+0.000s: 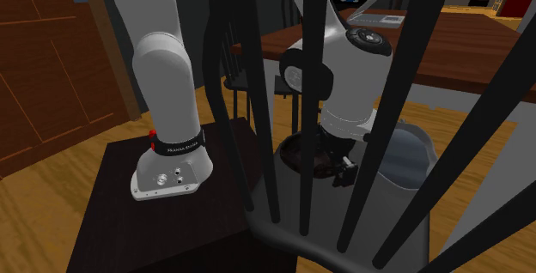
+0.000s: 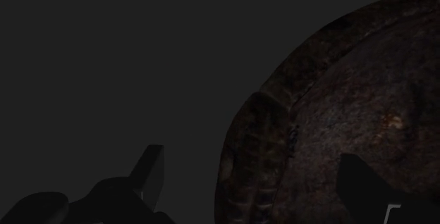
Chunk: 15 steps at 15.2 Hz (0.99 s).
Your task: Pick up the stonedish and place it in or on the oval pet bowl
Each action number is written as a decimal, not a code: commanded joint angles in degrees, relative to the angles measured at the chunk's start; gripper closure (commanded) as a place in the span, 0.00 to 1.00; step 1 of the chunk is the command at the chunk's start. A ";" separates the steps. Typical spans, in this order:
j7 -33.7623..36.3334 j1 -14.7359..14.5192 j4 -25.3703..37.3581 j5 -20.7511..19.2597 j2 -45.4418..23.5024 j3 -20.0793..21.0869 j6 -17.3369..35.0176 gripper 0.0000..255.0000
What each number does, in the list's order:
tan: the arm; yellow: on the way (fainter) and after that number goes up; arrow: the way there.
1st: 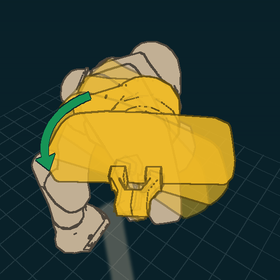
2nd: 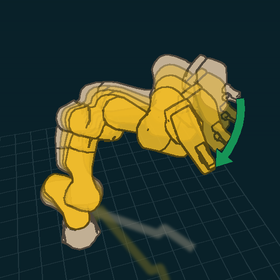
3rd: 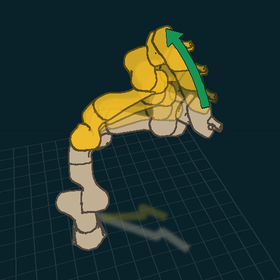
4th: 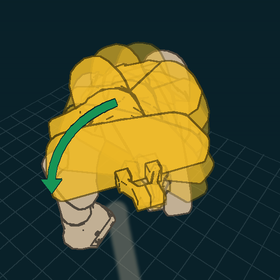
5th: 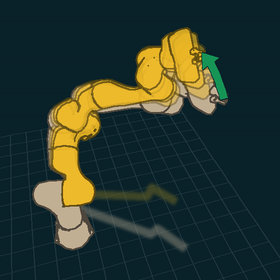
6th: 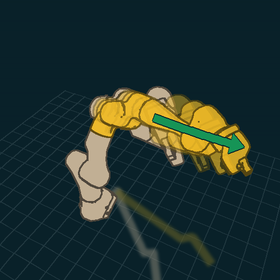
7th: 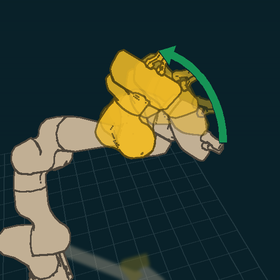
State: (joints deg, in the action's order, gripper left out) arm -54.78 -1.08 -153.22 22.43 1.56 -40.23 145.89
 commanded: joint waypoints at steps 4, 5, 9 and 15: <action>-0.62 -0.18 -0.07 0.95 -0.52 0.10 0.42 0.00; -0.62 -0.18 -0.07 0.95 -0.52 0.10 0.42 0.00; -0.60 -0.18 -0.07 0.93 -0.50 0.10 0.41 1.00; -0.59 -0.18 -0.07 0.92 -0.50 0.10 0.41 1.00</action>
State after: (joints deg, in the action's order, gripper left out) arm -55.38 -1.26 -153.29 23.35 1.07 -40.13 146.28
